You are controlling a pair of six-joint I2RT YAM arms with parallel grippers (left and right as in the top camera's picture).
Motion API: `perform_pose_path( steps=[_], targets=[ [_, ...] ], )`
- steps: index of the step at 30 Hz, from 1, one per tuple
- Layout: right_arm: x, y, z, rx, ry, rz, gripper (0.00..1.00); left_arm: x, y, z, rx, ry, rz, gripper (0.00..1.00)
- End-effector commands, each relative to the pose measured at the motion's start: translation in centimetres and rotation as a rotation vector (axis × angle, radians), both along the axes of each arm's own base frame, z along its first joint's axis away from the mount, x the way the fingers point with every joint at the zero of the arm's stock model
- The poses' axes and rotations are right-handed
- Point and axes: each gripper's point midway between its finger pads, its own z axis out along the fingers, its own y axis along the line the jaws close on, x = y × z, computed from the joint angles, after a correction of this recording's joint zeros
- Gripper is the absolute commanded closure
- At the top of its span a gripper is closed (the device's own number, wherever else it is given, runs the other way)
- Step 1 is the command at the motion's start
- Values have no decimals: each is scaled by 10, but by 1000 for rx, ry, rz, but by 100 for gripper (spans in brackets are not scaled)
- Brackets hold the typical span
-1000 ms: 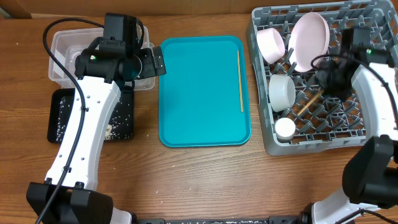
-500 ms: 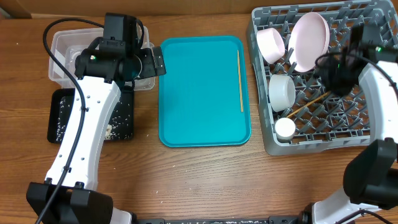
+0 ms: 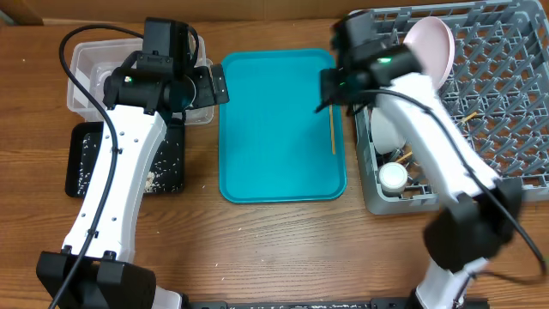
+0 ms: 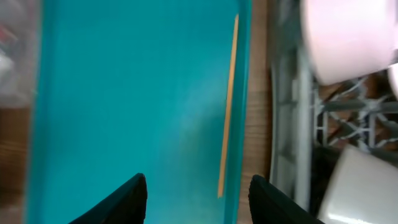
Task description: Sort waste into correct bins and load items into the dishwasher
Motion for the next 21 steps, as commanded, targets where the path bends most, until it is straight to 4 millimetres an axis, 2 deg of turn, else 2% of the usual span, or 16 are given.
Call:
perform_pose_path(
  steps=[1,5,9,12,18,21],
  targets=[
    [2,-10,-70,-138,121,1,46,2,3,-1,10,0,11,0],
    [-3,-12,-123,-191,229,29,48,2,3,-1,10,0,11,0],
    [-8,-14,-153,-216,293,32,51,2,3,-1,10,0,11,0],
    [-9,-13,-160,-217,305,33,51,2,3,-1,10,0,11,0],
    [-4,-13,-159,-219,284,34,55,2,3,-1,10,0,11,0],
    [4,-20,-144,-264,238,17,56,2,3,-1,10,0,11,0]
  ],
)
